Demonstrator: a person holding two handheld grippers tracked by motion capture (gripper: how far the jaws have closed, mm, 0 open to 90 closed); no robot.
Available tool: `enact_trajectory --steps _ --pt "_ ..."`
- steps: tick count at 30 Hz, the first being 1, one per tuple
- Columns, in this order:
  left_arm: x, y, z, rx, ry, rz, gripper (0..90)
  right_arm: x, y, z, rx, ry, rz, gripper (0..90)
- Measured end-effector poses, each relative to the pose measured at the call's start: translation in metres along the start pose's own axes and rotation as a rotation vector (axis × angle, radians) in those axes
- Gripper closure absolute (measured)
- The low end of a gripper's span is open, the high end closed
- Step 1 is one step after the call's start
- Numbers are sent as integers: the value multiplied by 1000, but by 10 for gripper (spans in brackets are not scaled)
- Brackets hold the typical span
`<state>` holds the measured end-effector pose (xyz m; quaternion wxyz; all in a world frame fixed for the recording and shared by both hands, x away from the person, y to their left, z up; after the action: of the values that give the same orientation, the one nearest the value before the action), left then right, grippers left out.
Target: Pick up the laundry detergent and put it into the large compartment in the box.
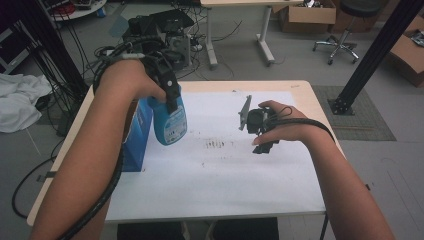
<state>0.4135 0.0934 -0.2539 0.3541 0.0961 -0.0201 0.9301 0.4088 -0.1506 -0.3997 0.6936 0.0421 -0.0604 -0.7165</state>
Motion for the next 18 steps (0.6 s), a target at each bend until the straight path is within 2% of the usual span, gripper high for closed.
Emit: enact_trajectory --steps 1,6,9,12,13,14,15,16,17,18 --pt "5 -5 8 -6 3 41 396 0 0 0 -1 0 0 163" --pt "19 -22 30 -7 27 139 396 1 0 0 1 1 9 163" --pt "30 -33 39 2 16 201 396 2 0 0 2 7 5 163" --pt "40 -45 46 -11 18 274 396 4 1 1 2 3 6 163" --pt "40 -45 46 -11 18 274 396 4 0 0 2 3 6 163" --pt "43 -49 48 -14 17 293 396 4 0 0 2 3 6 163" --pt "51 -56 51 -11 15 332 396 5 -1 -1 -1 -5 12 163" --pt "51 -56 51 -11 15 332 396 5 -1 -1 -1 -5 12 163" --pt "58 -64 53 -3 16 363 397 6 -2 -2 -1 -12 14 163" --pt "58 -64 53 -3 16 363 397 5 -2 -3 -3 -11 18 163"
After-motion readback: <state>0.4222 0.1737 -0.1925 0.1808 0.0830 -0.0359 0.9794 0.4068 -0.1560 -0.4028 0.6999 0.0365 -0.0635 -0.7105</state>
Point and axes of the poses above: each handheld gripper's, and its own axes: z roughly backward along the jaws, x roughly out of its underside, y roughly to its right, the point moved 10 cm from there along -z, roughly forward along the jaws, and after that the axes turned 9 degrees about -y, right-handed, at the moved point
